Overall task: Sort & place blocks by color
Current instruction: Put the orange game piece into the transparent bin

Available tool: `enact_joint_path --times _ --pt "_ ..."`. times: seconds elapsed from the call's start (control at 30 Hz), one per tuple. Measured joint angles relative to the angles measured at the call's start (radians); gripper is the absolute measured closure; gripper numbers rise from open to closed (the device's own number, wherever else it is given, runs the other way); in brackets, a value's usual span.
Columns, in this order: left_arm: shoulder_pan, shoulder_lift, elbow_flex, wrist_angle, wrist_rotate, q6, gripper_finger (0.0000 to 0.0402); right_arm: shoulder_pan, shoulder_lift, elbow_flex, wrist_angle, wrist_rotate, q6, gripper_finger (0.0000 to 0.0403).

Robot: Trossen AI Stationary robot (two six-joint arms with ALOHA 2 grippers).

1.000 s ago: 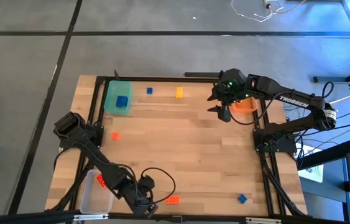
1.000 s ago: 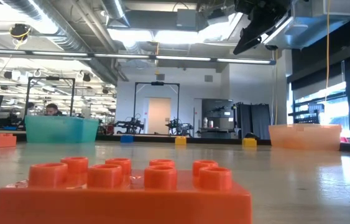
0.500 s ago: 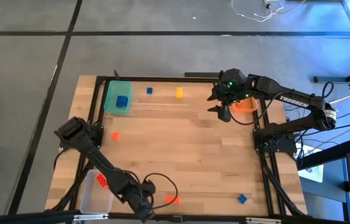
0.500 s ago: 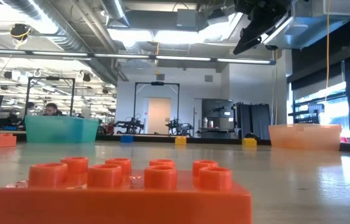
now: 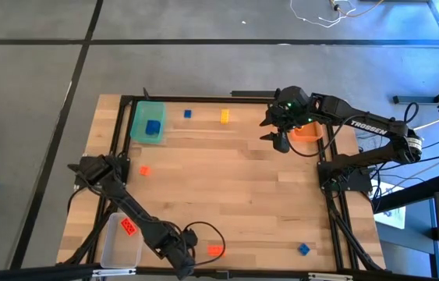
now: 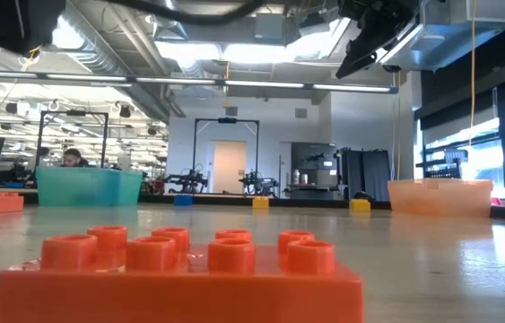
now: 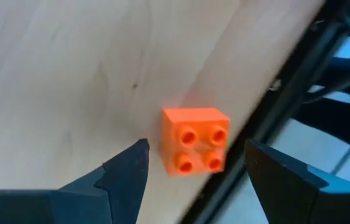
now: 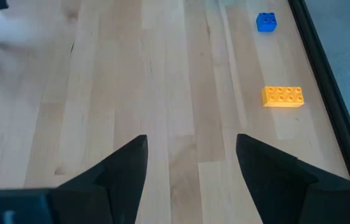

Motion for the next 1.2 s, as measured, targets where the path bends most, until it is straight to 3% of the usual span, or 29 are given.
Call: enact_joint_path --times 0.53,1.2 --pt "0.002 0.046 0.004 -0.019 -0.053 0.046 0.0148 0.0 0.0 0.0 0.002 0.0 0.0 0.0157" --pt "0.013 0.071 0.004 -0.043 -0.044 0.051 0.0162 0.0 0.0 0.0 0.008 0.0 0.0 0.0157"
